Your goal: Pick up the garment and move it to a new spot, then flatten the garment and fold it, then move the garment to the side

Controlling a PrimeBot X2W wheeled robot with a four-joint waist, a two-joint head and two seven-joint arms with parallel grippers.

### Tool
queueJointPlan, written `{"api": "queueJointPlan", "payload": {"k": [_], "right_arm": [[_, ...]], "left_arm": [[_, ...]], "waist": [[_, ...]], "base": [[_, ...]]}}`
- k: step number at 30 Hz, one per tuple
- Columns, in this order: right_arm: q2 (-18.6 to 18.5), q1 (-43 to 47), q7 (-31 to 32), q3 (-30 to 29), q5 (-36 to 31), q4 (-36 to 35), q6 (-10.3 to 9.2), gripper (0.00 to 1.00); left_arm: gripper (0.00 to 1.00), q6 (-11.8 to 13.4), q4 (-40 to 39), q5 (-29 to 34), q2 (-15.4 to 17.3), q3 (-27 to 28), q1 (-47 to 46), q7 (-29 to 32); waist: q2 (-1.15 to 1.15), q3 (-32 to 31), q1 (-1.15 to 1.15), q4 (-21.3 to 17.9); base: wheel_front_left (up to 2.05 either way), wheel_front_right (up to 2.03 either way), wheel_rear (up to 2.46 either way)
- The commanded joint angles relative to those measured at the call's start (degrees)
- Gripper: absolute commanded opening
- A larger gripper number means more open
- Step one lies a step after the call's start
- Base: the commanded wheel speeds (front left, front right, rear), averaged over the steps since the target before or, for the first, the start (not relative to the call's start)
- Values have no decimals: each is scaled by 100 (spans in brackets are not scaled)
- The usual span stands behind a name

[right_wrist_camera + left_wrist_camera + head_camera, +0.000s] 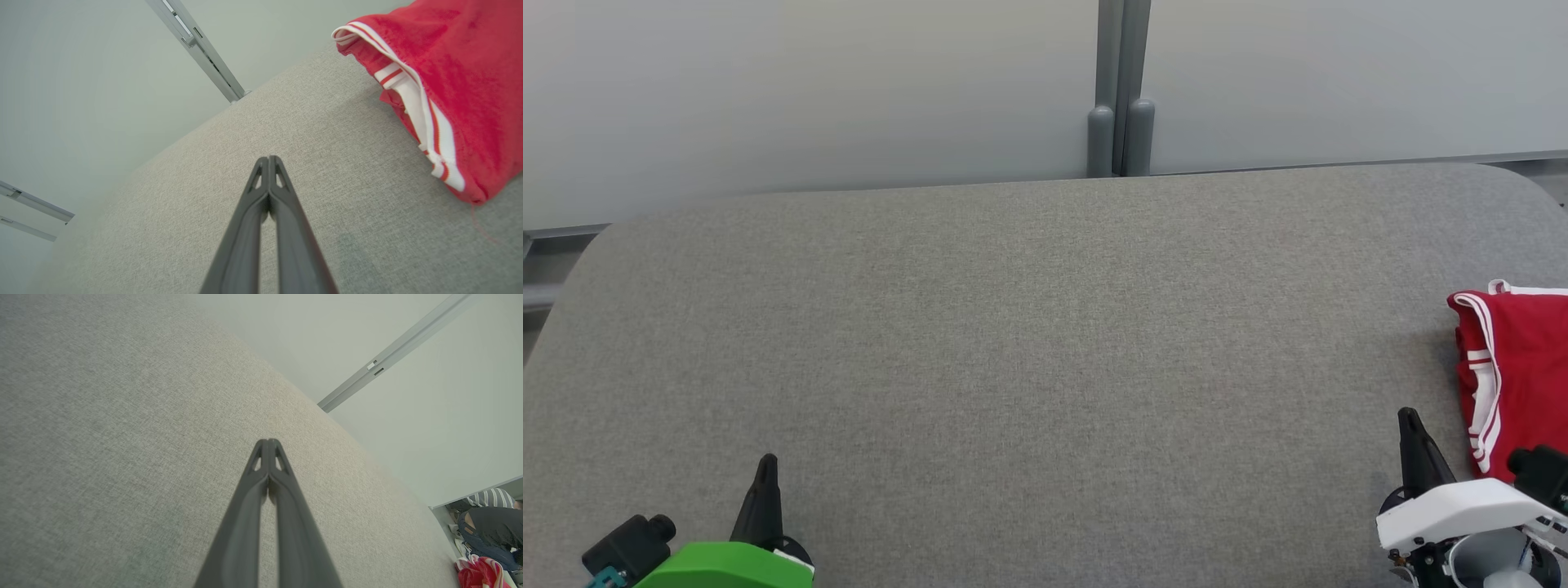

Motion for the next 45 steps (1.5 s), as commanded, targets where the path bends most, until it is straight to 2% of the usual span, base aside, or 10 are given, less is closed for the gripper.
{"api": "queueJointPlan", "payload": {"k": [1,22,45], "right_arm": [[-43,-176,41,15,265,-89,-1,0],[-63,-335,352,86,2055,-76,-1,0],[-78,-484,630,154,3650,-62,-2,0]], "left_arm": [[0,-30,-98,-196,-3,81,-179,42],[0,-67,-177,-1414,-159,363,-382,428],[0,-104,-257,-2507,-298,625,-556,772]], "waist": [[3,2,0,-2],[5,24,0,-35],[8,48,0,-71]], "base": [[0,0,0],[0,0,0],[0,0,0]]}}
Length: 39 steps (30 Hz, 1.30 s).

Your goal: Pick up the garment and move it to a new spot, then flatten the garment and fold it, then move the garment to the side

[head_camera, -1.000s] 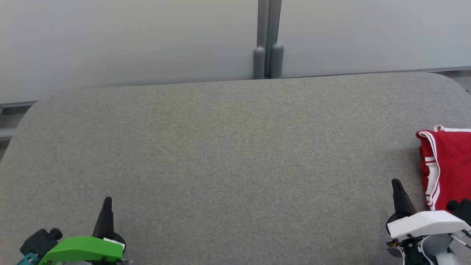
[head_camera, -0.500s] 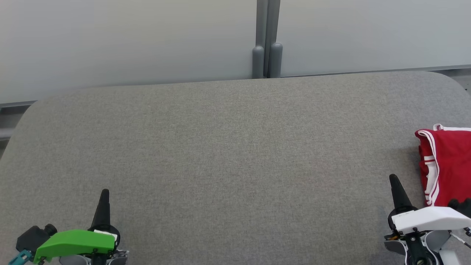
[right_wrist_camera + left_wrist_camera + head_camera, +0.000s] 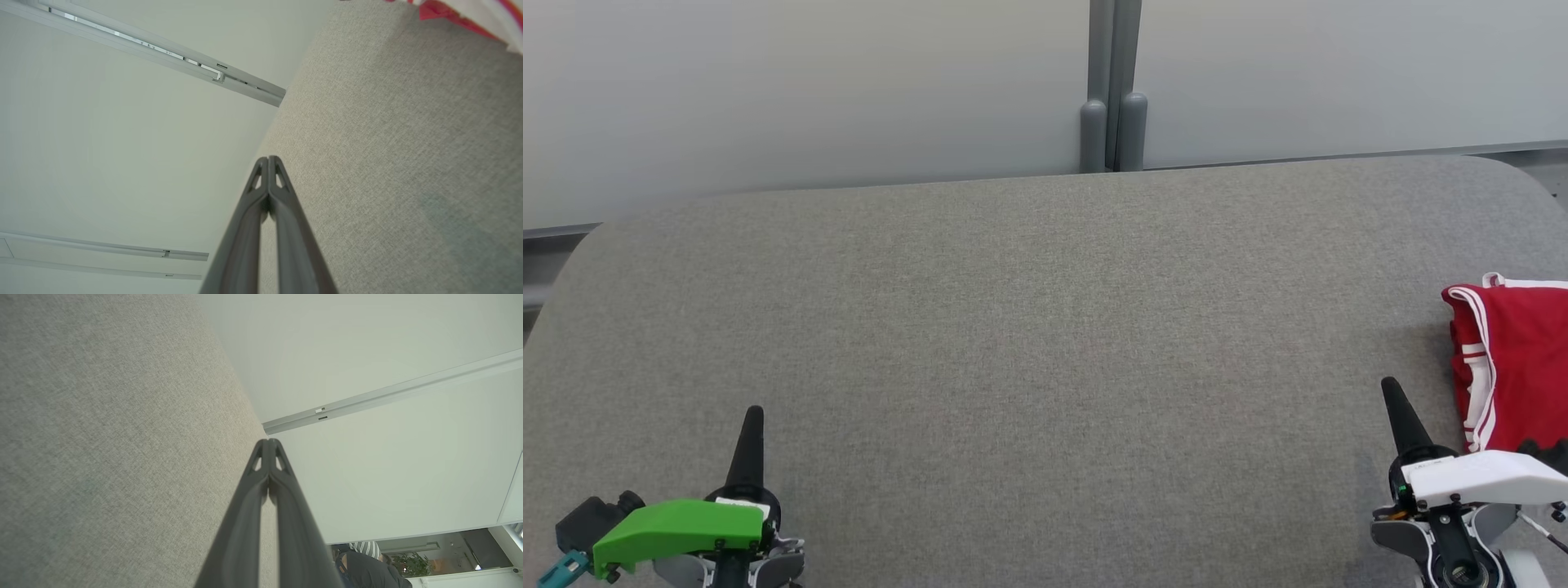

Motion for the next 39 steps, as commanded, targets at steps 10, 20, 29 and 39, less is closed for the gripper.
{"api": "queueJointPlan", "payload": {"k": [10,20,29,39], "right_arm": [[-45,-166,118,37,691,-49,3,0],[-51,-223,222,57,1256,-42,3,0],[-56,-257,301,74,1713,-36,3,0],[-59,-306,387,92,2196,-29,2,0]], "left_arm": [[0,-36,-93,-475,-44,139,-195,135],[0,-52,-112,-857,-101,232,-245,264],[0,-66,-130,-1178,-135,299,-306,362],[0,-83,-150,-1501,-177,379,-347,469]], "waist": [[8,11,0,-16],[9,21,0,-31],[10,31,0,-45],[11,41,0,-61]], "base": [[0,0,0],[0,0,0],[0,0,0],[0,0,0]]}}
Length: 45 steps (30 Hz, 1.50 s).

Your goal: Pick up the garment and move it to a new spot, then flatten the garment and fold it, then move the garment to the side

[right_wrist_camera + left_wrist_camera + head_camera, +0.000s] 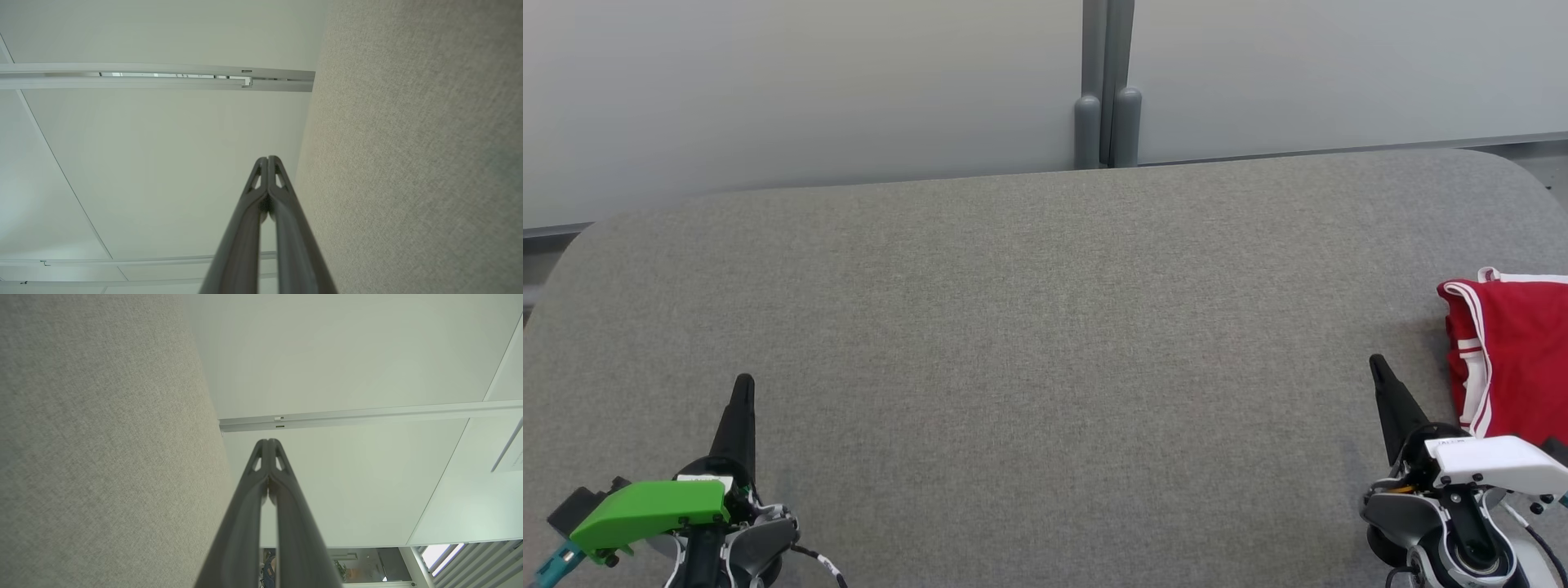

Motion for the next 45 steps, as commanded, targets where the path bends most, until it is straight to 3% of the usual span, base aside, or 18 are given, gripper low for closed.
{"api": "queueJointPlan", "payload": {"k": [1,8,45], "right_arm": [[-34,-95,43,2,148,-24,2,0],[-37,-117,100,16,459,-20,2,0],[-35,-109,91,16,449,-19,2,0]], "left_arm": [[0,-54,-23,-107,-7,45,-97,43],[0,-55,-38,-329,-39,95,-140,102],[0,-55,-38,-304,-34,89,-136,103]], "waist": [[11,1,0,-3],[12,9,0,-13],[12,9,0,-14]], "base": [[0,0,0],[0,0,0],[0,0,0]]}}
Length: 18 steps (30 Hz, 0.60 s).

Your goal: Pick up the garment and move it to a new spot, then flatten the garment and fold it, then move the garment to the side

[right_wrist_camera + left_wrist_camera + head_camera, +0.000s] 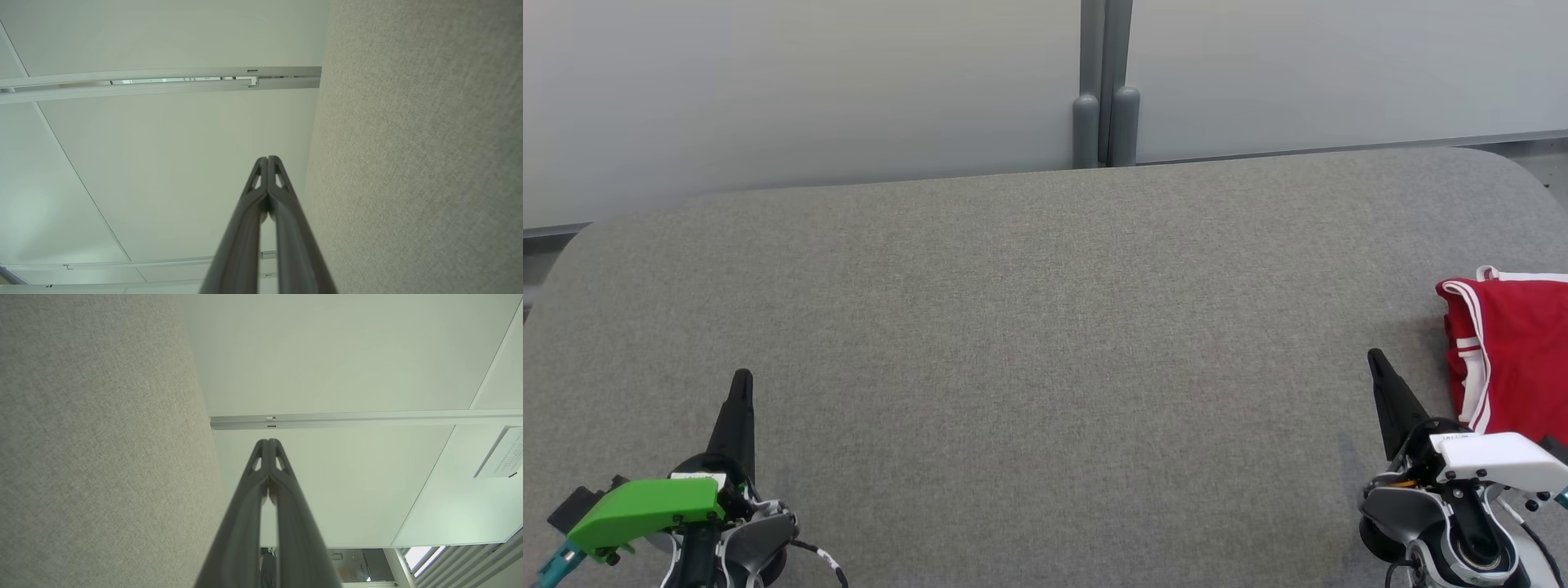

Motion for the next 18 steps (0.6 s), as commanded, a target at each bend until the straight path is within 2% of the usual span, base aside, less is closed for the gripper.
{"api": "queueJointPlan", "payload": {"k": [1,18], "right_arm": [[-29,-56,15,-2,30,-18,2,0],[-29,-55,15,-2,31,-18,2,0]], "left_arm": [[0,-37,-15,-3,0,20,-91,6],[0,-37,-16,-4,0,20,-91,5]], "waist": [[12,0,0,0],[12,0,0,0]], "base": [[0,0,0],[0,0,0]]}}
